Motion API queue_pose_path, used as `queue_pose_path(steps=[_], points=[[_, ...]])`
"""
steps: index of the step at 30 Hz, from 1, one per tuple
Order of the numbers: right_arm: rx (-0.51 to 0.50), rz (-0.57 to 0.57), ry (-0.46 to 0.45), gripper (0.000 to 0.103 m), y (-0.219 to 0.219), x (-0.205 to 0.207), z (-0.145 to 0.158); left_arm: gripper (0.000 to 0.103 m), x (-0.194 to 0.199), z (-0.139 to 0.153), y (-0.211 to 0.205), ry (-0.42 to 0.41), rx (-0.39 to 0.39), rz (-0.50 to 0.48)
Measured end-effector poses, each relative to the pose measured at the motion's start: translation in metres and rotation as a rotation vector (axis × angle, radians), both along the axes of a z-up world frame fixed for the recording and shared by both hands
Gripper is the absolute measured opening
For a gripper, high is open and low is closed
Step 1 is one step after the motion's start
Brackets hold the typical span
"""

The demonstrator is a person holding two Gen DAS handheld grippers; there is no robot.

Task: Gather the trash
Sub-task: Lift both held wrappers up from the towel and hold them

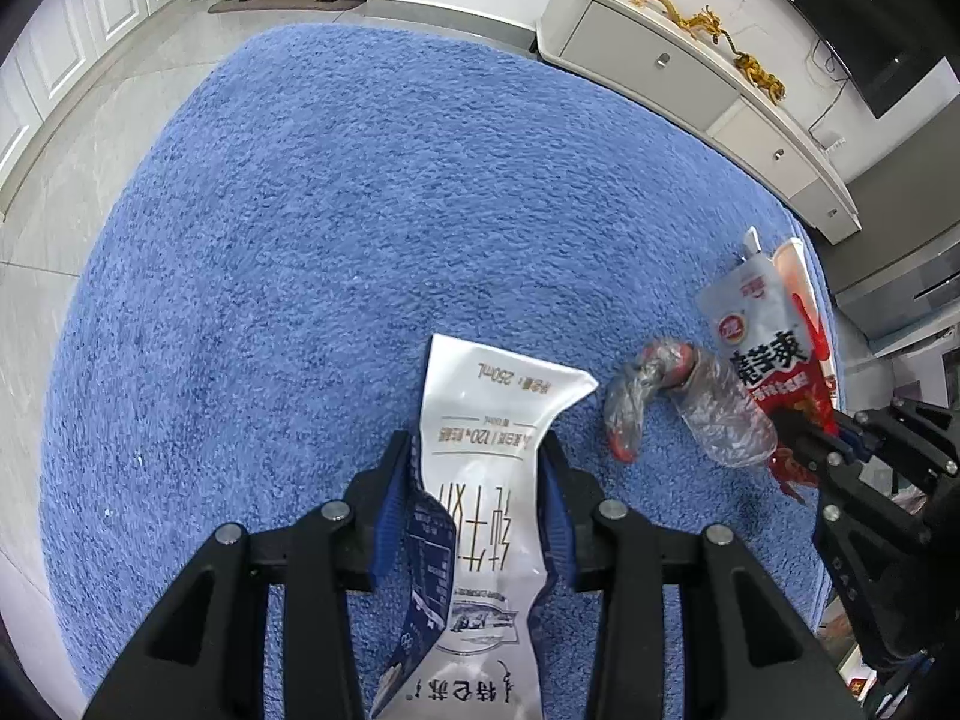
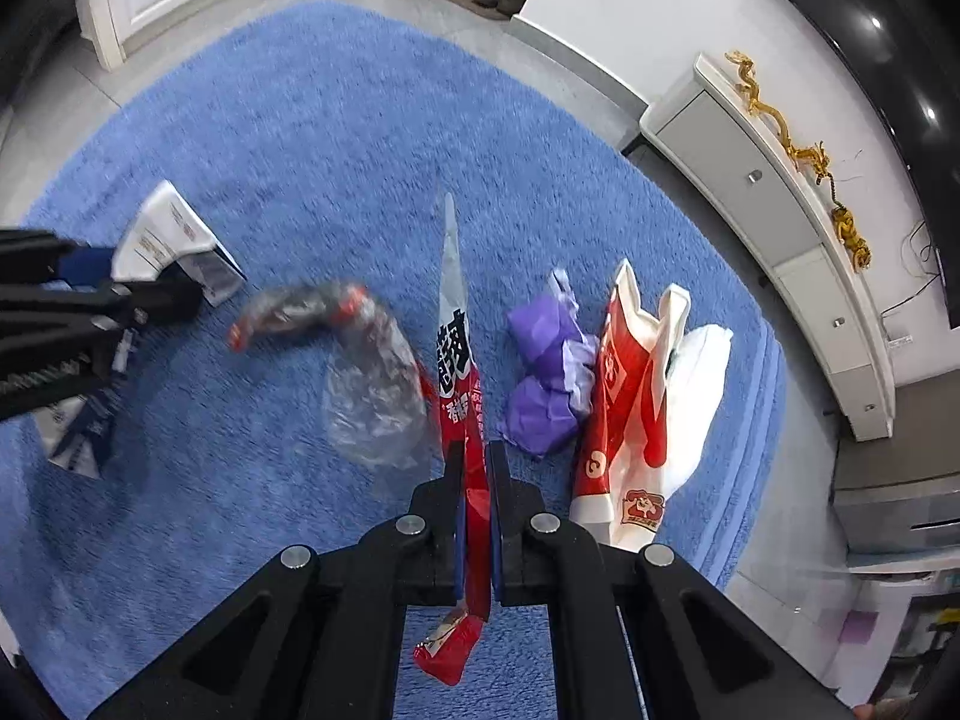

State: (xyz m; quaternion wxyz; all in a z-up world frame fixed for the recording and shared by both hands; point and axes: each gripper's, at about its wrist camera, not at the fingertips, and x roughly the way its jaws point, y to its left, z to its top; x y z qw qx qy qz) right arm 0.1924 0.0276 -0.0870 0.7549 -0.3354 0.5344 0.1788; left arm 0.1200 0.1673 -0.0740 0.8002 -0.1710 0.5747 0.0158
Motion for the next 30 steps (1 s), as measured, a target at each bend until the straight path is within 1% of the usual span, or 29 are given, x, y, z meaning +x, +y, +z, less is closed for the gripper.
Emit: queue_pose_path(steps=[6, 10, 18, 26, 30], points=[[-0.06, 0.01, -0.032, 0.006, -0.002, -0.002, -0.01, 0.038, 0.009, 0.001, -0.008, -0.002, 0.006, -0.007], [-0.086, 0.009, -0.035, 0.006, -0.002, -0.001, -0.015, 0.038, 0.013, 0.0, -0.012, 0.002, 0.015, -0.009], [-0.152, 0.014, -0.039, 0.006, 0.005, -0.001, -0.021, 0.038, 0.013, -0.002, -0.012, -0.01, 0.008, -0.017], [-0.212, -0.02, -0.042, 0.006, 0.018, 0.001, -0.024, 0.038, 0.009, -0.004, -0.003, -0.035, -0.031, -0.029], [-0.228, -0.015, -0.067, 0.006, 0.029, -0.002, -0.024, 0.039, 0.007, -0.005, 0.003, -0.05, -0.05, -0.034]])
